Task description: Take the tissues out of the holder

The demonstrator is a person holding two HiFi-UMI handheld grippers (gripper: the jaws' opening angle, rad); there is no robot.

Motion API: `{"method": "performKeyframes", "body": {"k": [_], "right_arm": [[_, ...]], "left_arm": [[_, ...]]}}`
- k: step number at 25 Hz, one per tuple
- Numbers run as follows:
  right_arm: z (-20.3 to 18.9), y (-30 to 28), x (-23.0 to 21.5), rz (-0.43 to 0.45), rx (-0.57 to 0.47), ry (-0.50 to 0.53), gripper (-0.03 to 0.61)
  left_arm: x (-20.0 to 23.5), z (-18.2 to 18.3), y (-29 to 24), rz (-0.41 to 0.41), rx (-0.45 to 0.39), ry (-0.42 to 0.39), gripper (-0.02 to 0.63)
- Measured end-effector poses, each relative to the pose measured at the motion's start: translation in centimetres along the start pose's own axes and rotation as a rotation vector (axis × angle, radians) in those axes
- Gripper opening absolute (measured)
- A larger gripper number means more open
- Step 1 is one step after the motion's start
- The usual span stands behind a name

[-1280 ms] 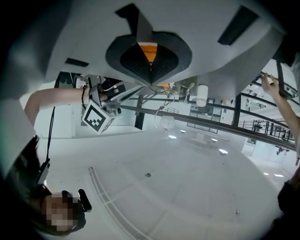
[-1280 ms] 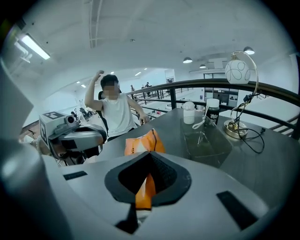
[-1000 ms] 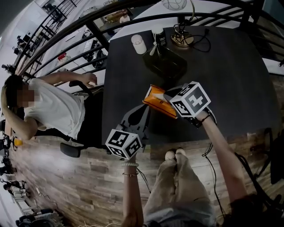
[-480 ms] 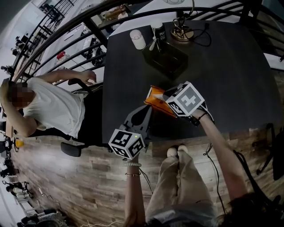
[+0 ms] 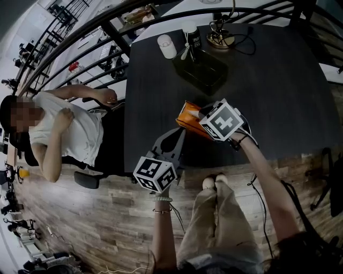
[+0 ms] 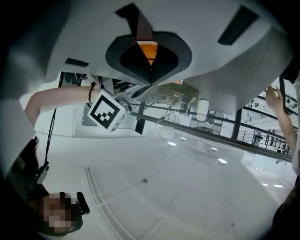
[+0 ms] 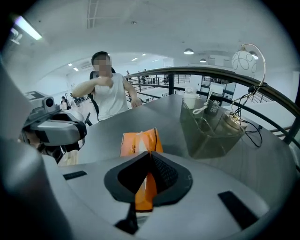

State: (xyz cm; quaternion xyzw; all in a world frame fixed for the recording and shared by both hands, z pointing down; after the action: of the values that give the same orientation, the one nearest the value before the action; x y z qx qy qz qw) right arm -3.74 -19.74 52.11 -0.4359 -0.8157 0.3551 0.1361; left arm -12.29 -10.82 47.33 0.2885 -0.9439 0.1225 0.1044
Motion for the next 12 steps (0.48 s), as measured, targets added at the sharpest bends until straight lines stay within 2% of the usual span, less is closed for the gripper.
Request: {"method": "performKeyframes", "body": {"k": [6, 9, 12], "right_arm": [[-0.37, -0.44, -0.15, 0.002, -0.019, -0.035, 0.020], [-0.31, -0.31, -0.03, 0.006, -0.040, -0.063, 0.081], [-0.12, 0.26, 0.05, -0.009, -0.077, -0.065, 0.084]], "left_arm": [[0.00, 0.25, 0.10, -0.005, 0.001, -0.002, 0.008], [-0.09, 0.58, 0.23, -0.007, -0.002, -0.005, 0.008], [-0.51, 0.79, 0.51, -0.011, -0.006, -0.011, 0.008]]}}
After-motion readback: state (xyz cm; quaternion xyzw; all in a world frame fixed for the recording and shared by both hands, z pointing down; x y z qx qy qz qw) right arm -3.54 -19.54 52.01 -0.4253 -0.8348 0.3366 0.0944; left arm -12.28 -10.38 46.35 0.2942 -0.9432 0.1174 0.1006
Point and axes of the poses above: the fingertips, and each gripper's own axes: y backward along the fingers, x to its left, z out of its top, the point moved 4 cm from there along y, backward along the fingers, and after that the axes turned 4 degrees about -x, right-handed, at the moved point
